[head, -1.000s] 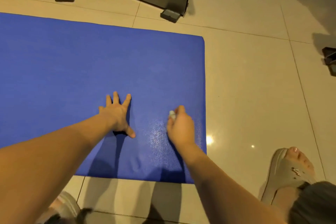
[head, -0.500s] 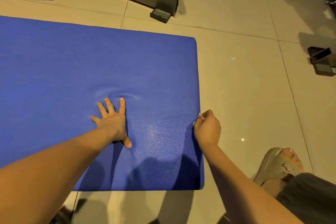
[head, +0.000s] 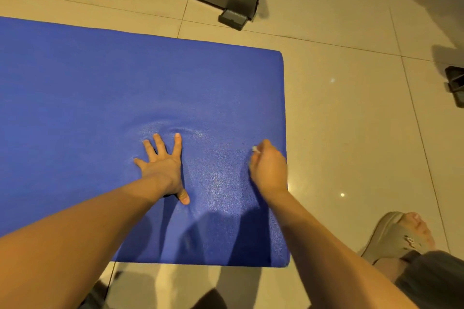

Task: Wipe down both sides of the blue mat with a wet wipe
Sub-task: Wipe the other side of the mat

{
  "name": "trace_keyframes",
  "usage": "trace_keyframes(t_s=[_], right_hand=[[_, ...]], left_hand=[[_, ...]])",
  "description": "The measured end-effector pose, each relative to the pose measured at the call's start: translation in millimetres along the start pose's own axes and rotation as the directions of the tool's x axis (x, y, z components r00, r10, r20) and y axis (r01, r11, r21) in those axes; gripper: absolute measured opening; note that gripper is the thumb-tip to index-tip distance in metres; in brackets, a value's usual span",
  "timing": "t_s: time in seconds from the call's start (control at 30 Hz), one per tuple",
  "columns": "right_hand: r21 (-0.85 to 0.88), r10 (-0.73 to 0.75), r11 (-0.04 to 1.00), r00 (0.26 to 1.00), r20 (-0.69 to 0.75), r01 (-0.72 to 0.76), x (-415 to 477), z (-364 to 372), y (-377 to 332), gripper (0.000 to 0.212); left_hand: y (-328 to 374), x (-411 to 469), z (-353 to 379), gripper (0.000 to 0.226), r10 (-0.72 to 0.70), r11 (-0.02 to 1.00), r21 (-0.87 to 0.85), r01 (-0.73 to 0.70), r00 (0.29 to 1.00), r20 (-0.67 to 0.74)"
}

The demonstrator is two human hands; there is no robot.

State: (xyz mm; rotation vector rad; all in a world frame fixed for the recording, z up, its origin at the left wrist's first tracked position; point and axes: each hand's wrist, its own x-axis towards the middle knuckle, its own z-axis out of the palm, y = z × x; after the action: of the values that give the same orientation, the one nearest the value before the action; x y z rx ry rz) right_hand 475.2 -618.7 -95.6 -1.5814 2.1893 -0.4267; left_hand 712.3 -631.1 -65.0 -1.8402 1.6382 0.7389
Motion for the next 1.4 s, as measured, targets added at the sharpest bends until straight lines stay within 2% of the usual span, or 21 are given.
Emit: trace_keyframes(t_s=[0.1,0.23,0.3,0.4,0.5,0.63,0.73,0.8,0.93,1.07,1.17,1.23,1.4], right_hand=[[0.029,0.076,0.997,0.994,-0.074,-0.074,7,-19,30,0.013],[0.102,0.094,0.991,0.993,-0.068,-0.087,-2,-2,8,0.016],[0.119,0.036,0.992,0.999,-0.009,-0.034,-10,17,-20,0.021],[0.143,-0.153,0.98,0.982,0.113,0.136,-17,36,-57,0.018],[0.065,-0.235,0.972,0.954,0.185,0.227,-6,29,-55,0.016],[0.005,-0.056,0.998,0.997,0.045,0.055,17,-10,-3,0.01],[0.002,0.087,0.996,0.994,-0.062,-0.087,24,-35,32,0.011],[0.059,0.161,0.986,0.983,-0.093,-0.156,26,-34,36,0.014],[0.152,0.104,0.984,0.993,-0.055,-0.095,27,2,-6,0.017],[0.13,-0.099,0.988,0.99,0.1,0.085,17,42,-68,0.021],[0.062,-0.201,0.979,0.966,0.165,0.193,23,44,-71,0.021],[0.045,-0.153,0.988,0.98,0.127,0.149,34,30,-48,0.018],[0.037,0.07,0.997,0.996,-0.063,-0.068,48,-22,27,0.008]], left_hand=[[0,-2,-2,0.179,-0.011,1.0,0.021,0.011,1.0,-0.009],[0,-2,-3,0.18,-0.019,0.999,0.028,0.019,1.0,-0.02],[1,-2,-3,0.18,-0.024,0.999,0.029,0.024,1.0,-0.021],[2,-3,-4,0.181,-0.035,0.999,0.031,0.036,0.999,-0.022],[2,-2,-4,0.18,-0.037,0.999,0.033,0.038,0.999,-0.019],[3,-2,-5,0.181,-0.042,0.998,0.039,0.042,0.999,-0.02],[3,-2,-5,0.182,-0.045,0.998,0.041,0.046,0.999,-0.025],[3,-2,-5,0.182,-0.042,0.998,0.035,0.043,0.999,-0.029],[2,-2,-4,0.183,-0.039,0.999,0.032,0.04,0.999,-0.031],[2,-3,-4,0.183,-0.037,0.999,0.03,0.038,0.999,-0.039],[3,-2,-4,0.182,-0.033,0.999,0.03,0.035,0.999,-0.041],[2,-2,-4,0.182,-0.029,0.999,0.026,0.031,0.999,-0.04],[2,-3,-3,0.182,-0.027,0.999,0.024,0.028,0.999,-0.044]])
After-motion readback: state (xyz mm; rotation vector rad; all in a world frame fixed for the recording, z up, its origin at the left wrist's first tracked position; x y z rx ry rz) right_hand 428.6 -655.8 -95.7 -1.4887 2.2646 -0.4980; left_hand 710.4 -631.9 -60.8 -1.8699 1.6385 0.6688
